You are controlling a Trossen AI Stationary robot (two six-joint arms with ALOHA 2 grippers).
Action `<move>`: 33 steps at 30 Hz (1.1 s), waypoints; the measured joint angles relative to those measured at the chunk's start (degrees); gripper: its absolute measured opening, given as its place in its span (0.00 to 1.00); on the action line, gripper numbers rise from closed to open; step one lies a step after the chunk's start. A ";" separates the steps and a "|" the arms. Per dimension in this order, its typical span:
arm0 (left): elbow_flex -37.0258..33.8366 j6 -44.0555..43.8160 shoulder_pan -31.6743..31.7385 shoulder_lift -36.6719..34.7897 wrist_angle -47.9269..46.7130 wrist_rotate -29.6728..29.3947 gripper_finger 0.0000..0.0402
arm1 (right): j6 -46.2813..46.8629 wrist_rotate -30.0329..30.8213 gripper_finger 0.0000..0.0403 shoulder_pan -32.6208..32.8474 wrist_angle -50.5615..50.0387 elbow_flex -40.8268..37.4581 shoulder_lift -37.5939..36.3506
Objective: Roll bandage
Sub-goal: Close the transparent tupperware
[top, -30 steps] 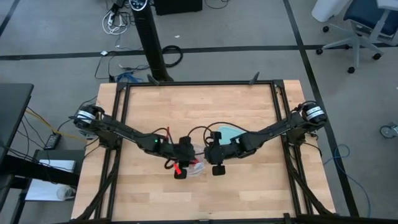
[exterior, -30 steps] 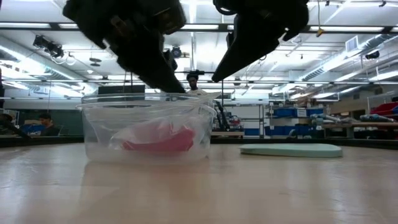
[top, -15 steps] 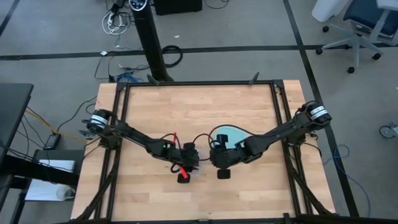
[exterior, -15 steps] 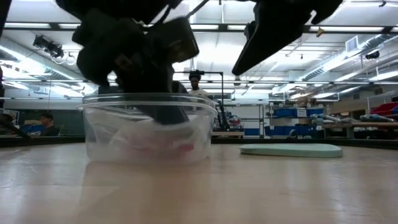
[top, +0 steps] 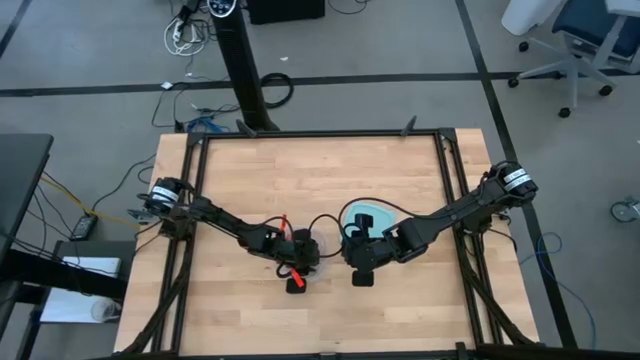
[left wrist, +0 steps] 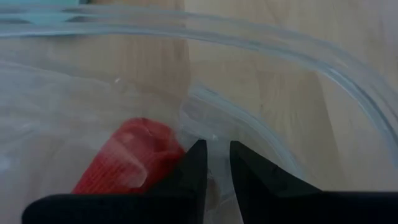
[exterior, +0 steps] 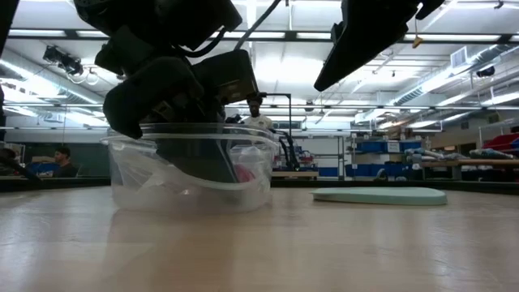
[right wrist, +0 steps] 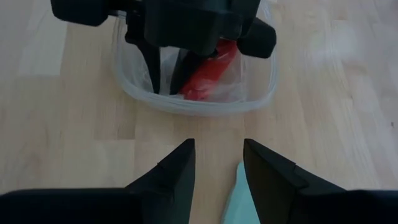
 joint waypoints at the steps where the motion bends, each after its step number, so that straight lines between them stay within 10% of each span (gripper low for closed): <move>1: 0.22 0.07 0.00 -0.43 -0.83 0.02 0.19 | 0.00 0.04 0.33 0.11 0.02 0.00 0.00; 22: 8.96 4.45 -0.23 -6.57 -24.06 -3.36 0.19 | 1.84 1.66 0.33 0.89 -2.40 -2.11 -1.07; 33: 7.01 12.78 -5.06 -9.81 -3.89 -8.34 0.19 | 10.80 4.06 0.32 2.43 -1.06 -10.04 -1.07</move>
